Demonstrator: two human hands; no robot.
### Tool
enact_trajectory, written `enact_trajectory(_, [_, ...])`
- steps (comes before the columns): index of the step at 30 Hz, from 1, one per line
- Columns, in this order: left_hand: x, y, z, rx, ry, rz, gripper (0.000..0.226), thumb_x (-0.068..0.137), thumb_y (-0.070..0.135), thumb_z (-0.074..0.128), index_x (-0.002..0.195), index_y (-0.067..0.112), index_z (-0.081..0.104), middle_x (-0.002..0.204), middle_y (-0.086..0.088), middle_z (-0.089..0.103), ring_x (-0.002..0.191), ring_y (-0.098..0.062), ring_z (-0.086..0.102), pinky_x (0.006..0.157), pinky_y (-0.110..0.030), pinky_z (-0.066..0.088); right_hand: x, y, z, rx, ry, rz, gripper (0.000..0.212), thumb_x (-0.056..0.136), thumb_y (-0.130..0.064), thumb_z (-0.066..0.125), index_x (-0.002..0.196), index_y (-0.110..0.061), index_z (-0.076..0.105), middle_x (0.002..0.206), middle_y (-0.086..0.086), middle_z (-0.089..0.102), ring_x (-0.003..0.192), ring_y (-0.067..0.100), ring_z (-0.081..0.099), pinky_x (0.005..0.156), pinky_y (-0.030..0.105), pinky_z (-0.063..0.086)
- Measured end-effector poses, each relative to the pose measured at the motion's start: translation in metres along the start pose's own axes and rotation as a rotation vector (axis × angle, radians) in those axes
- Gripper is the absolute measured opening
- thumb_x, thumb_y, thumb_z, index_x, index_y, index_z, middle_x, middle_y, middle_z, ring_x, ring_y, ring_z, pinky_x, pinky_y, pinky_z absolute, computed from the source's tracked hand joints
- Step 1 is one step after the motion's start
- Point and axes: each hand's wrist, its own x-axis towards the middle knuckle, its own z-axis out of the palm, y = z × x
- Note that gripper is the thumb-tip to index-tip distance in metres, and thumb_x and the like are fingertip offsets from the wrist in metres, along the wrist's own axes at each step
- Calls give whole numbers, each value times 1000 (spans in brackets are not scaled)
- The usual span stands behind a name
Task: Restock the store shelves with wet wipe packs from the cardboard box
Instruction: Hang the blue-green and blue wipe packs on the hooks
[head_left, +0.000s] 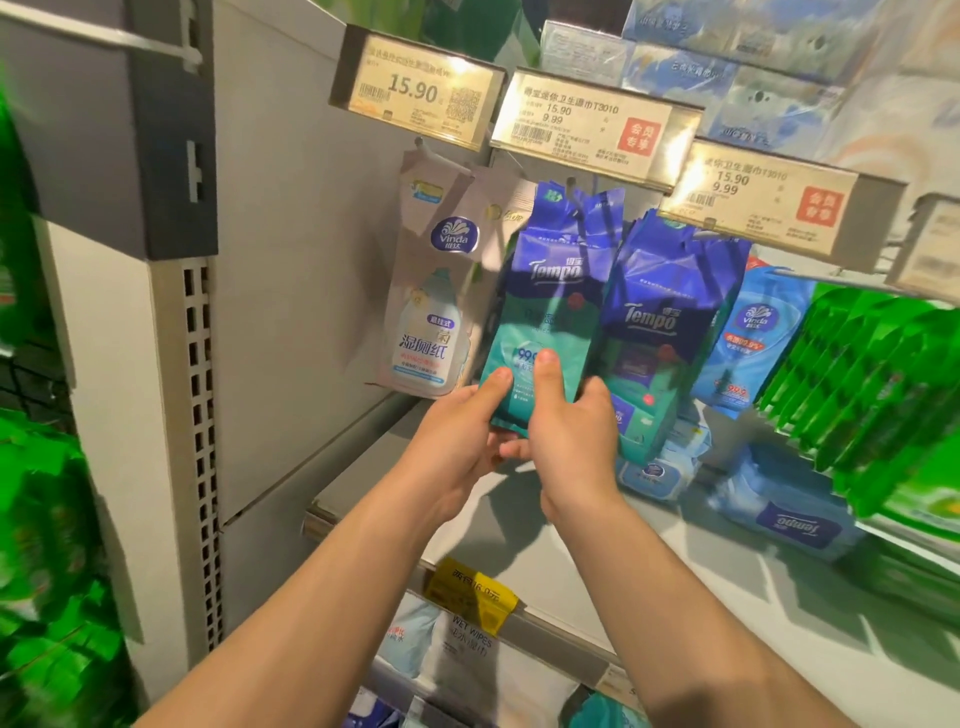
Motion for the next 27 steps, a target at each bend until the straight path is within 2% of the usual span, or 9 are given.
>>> enact_trajectory(4, [-7, -8, -5, 65, 27, -40, 27, 104, 33, 55, 119, 18, 70, 110, -15, 76, 72, -19, 64, 68, -32, 52, -10, 15, -11, 95, -83, 85, 47, 84, -63, 64, 113, -26, 65, 101, 0, 76, 80, 24, 77, 64, 50, 64])
enact_trajectory(7, [-18, -16, -12, 142, 27, -57, 26, 103, 40, 54, 121, 26, 67, 109, -7, 77, 80, -19, 70, 79, -36, 54, -19, 27, -19, 122, -179, 115, 45, 92, -55, 61, 124, -23, 64, 102, 2, 78, 87, 25, 78, 73, 57, 63])
enact_trajectory(11, [-32, -23, -17, 142, 60, -100, 25, 99, 49, 58, 119, 34, 61, 120, -4, 74, 90, -21, 75, 84, -40, 60, -35, 35, -31, 29, -183, 138, 73, 79, -67, 59, 138, -24, 55, 111, -6, 73, 94, 17, 76, 84, 49, 63])
enact_trajectory(13, [-38, -27, -16, 157, 74, -116, 31, 99, 50, 58, 123, 31, 60, 121, -1, 73, 92, -20, 75, 92, -45, 60, -44, 34, -39, -3, -191, 138, 71, 79, -68, 58, 136, -26, 55, 117, -5, 70, 98, 15, 74, 86, 47, 62])
enact_trajectory(16, [-50, -32, -15, 175, 90, -119, 31, 99, 48, 57, 120, 26, 64, 117, 1, 73, 96, -22, 74, 96, -45, 58, -56, 33, -56, -32, -199, 130, 36, 97, -49, 60, 124, -26, 60, 114, -4, 70, 95, 13, 73, 86, 44, 62])
enact_trajectory(18, [-58, -37, -17, 239, 111, -110, 31, 99, 50, 56, 118, 28, 67, 113, 6, 75, 99, -20, 70, 99, -45, 55, -67, 34, -72, -45, -190, 135, 20, 101, -42, 57, 115, -29, 62, 107, -6, 72, 91, 10, 73, 85, 38, 62])
enact_trajectory(21, [-71, -49, -25, 386, 116, -65, 36, 96, 61, 52, 121, 38, 66, 113, 19, 73, 109, -12, 66, 105, -44, 50, -81, 40, -97, -125, -157, 121, 16, 99, -45, 55, 108, -34, 64, 103, -12, 73, 89, 4, 72, 91, 39, 58])
enact_trajectory(24, [-87, -61, -31, 524, 64, -45, 52, 90, 75, 47, 134, 49, 57, 134, 24, 61, 127, -6, 55, 116, -43, 39, -91, 49, -118, -201, -73, 129, 13, 97, -45, 58, 102, -36, 66, 103, -14, 73, 95, 7, 70, 98, 45, 54])
enact_trajectory(27, [-103, -68, -27, 615, 28, -24, 49, 95, 70, 44, 140, 52, 50, 143, 27, 52, 134, -4, 46, 112, -35, 35, -104, 54, -141, -268, -11, 122, 11, 97, -49, 62, 100, -40, 66, 100, -20, 72, 99, 6, 70, 99, 42, 53])
